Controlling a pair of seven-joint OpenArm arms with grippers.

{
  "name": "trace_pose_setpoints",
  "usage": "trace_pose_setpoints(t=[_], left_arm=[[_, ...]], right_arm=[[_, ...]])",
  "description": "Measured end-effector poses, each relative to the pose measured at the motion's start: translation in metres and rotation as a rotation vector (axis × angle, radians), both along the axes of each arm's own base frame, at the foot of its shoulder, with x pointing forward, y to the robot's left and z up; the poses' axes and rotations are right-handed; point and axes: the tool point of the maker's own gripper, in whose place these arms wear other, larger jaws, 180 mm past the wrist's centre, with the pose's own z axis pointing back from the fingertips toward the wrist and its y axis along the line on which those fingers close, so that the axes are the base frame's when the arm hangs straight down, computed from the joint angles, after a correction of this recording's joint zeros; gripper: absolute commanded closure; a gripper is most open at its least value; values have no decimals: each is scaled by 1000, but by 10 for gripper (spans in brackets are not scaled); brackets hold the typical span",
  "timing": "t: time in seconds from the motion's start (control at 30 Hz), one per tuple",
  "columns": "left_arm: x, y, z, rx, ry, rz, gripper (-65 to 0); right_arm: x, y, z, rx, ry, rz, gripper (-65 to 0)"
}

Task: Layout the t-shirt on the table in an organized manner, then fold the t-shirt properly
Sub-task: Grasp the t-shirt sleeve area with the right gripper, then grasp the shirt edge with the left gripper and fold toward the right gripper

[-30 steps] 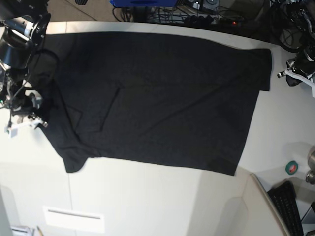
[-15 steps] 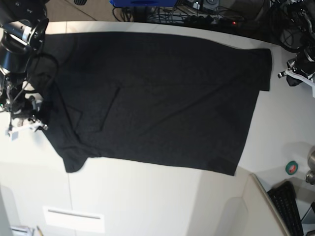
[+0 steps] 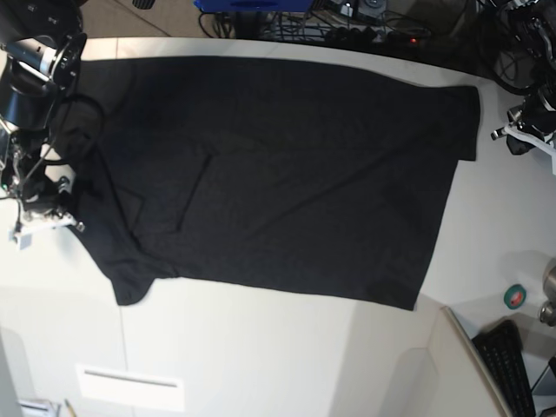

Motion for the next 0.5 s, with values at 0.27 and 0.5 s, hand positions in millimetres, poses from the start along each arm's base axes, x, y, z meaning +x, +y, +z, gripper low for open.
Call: trace_pose_setpoints(t=[0.27, 0.5], left_arm=[[35, -19, -25, 58, 111, -123, -158], [97, -22, -32, 35, 111, -138, -522]], right_arm=[[12, -9, 35, -78, -88, 20, 0], [10, 0, 80, -145, -130, 87, 0]])
